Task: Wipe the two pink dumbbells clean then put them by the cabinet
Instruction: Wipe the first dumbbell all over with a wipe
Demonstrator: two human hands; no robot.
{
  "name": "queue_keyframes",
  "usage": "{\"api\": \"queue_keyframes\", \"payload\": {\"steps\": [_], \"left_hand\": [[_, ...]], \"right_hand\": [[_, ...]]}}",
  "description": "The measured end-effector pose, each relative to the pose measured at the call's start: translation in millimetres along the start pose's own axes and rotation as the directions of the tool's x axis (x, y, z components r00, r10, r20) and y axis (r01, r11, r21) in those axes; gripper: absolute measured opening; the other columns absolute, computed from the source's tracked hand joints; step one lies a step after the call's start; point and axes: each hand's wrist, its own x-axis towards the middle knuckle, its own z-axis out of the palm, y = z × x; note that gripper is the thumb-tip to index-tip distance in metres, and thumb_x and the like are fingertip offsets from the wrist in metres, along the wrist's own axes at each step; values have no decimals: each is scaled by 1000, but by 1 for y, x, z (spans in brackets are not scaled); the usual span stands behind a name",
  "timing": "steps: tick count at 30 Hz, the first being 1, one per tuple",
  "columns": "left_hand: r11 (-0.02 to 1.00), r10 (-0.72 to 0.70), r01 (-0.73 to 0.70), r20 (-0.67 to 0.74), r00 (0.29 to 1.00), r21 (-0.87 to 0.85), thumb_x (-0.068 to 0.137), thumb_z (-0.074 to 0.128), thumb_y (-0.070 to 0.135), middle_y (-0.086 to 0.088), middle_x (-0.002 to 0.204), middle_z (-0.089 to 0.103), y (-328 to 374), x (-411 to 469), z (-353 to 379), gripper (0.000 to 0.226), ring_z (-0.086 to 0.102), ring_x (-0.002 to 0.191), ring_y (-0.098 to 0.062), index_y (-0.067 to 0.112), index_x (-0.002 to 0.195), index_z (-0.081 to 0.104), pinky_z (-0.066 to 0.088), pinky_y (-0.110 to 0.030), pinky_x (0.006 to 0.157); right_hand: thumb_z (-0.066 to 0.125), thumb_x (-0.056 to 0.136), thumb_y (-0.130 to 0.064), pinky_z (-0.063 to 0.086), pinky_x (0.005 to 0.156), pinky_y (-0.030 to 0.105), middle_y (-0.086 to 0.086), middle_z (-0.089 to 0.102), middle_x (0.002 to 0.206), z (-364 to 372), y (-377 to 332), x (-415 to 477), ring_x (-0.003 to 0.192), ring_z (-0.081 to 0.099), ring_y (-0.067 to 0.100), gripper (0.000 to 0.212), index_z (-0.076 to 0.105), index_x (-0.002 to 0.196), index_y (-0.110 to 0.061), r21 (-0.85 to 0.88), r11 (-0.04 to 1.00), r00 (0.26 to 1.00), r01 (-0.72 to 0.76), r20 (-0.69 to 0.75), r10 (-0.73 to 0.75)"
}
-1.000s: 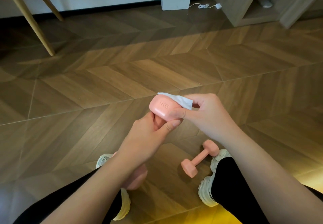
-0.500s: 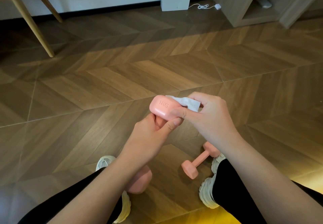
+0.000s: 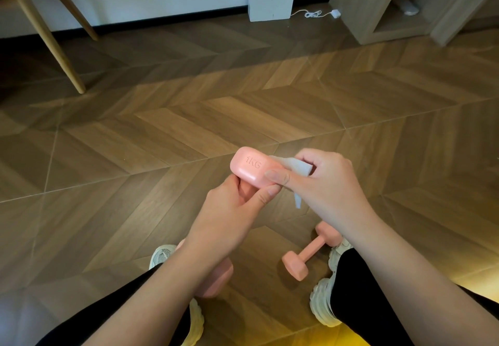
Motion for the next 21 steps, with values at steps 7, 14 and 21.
{"api": "queue_keyframes", "payload": {"steps": [7, 14, 21], "left_hand": [[997, 66, -65, -33, 997, 40, 73, 55, 80, 18, 76, 66, -3, -1, 0, 51, 61, 72, 8, 35, 97, 56, 41, -7, 54], [981, 131, -130, 0, 991, 143, 64, 41, 91, 20, 86, 65, -5, 3, -5, 73, 58, 83, 10, 33, 106, 54, 41, -11, 57], [947, 165, -179, 75, 983, 266, 64, 39, 88, 14, 94, 66, -7, 2, -10, 81, 62, 84, -6, 27, 114, 53, 54, -33, 71]], "right_hand": [[56, 75, -70, 37, 56, 17, -19, 53, 59, -3, 5, 2, 57, 48, -3, 42, 71, 81, -31, 99, 990, 949, -97, 308, 62], [66, 79, -60, 45, 76, 12, -28, 72, 91, -8, 6, 4, 88, 64, -10, 40, 72, 111, -37, 188, 979, 942, -74, 336, 7], [71, 82, -52, 41, 89, 19, -31, 69, 111, -15, 10, 6, 111, 58, -12, 33, 68, 114, -43, 153, 988, 927, -34, 374, -26]]}}
